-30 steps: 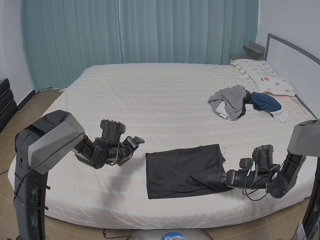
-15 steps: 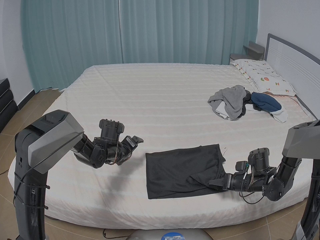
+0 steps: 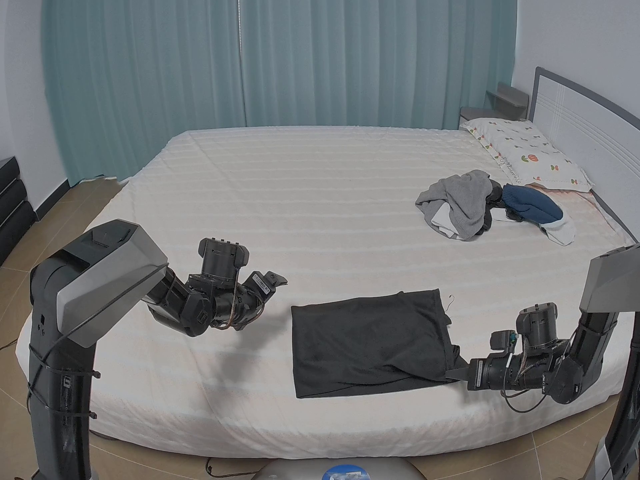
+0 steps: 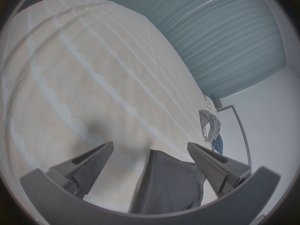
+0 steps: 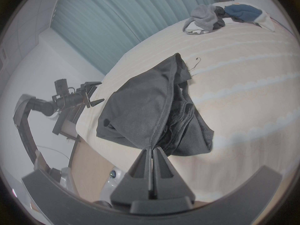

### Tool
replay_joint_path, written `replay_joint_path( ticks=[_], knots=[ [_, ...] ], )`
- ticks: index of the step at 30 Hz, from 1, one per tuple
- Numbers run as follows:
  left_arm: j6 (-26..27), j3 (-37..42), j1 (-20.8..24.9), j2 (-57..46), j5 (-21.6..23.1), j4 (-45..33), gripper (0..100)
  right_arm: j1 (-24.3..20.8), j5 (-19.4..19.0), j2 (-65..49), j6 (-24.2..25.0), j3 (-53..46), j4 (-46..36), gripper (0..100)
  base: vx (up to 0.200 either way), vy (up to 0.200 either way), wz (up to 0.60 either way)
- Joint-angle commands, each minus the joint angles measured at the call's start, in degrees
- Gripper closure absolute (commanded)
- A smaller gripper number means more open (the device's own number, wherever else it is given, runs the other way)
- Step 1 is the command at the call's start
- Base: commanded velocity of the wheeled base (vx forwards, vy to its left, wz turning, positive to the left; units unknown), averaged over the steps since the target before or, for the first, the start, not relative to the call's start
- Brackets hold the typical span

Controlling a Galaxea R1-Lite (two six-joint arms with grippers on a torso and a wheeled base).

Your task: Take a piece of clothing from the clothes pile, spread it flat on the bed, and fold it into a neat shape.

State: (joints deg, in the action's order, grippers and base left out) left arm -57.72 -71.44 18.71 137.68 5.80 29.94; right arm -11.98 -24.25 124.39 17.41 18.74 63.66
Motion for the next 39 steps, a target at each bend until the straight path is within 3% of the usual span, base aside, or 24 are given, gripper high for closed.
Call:
replay_joint_path(
  ticks=[1, 11, 21, 22, 32, 39],
  knots=[
    [0.0, 0.1, 0.0, 0.1, 0.0, 0.0, 0, 1.5, -0.1, -0.8, -3.1, -1.7, -0.2, 100, 0.0, 0.0, 0.0],
    [0.0, 0.0, 0.0, 0.1, 0.0, 0.0, 0, 4.5, 0.2, -0.3, -9.3, -1.7, -1.8, 100, 0.0, 0.0, 0.0],
    [0.1, 0.0, 0.0, 0.1, 0.0, -0.1, 0, 5.4, 0.3, 0.3, -10.2, -1.0, -1.8, 100, 0.0, 0.0, 0.0],
    [0.1, 0.0, 0.0, 0.1, 0.0, -0.1, 0, 5.4, 0.3, 0.4, -10.3, -1.0, -1.8, 0, 0.0, 0.0, 0.0],
    [0.1, 0.2, 0.3, -0.5, 0.2, 0.0, 0, 5.8, 0.3, 0.6, -10.5, 1.7, -1.5, 0, 0.0, 0.0, 0.0],
    [-3.5, 0.2, 0.4, -1.2, 3.1, -0.1, 0, 5.7, 0.3, -1.1, -1.9, 4.6, -1.2, 0, 0.0, 0.0, 0.0]
  ],
)
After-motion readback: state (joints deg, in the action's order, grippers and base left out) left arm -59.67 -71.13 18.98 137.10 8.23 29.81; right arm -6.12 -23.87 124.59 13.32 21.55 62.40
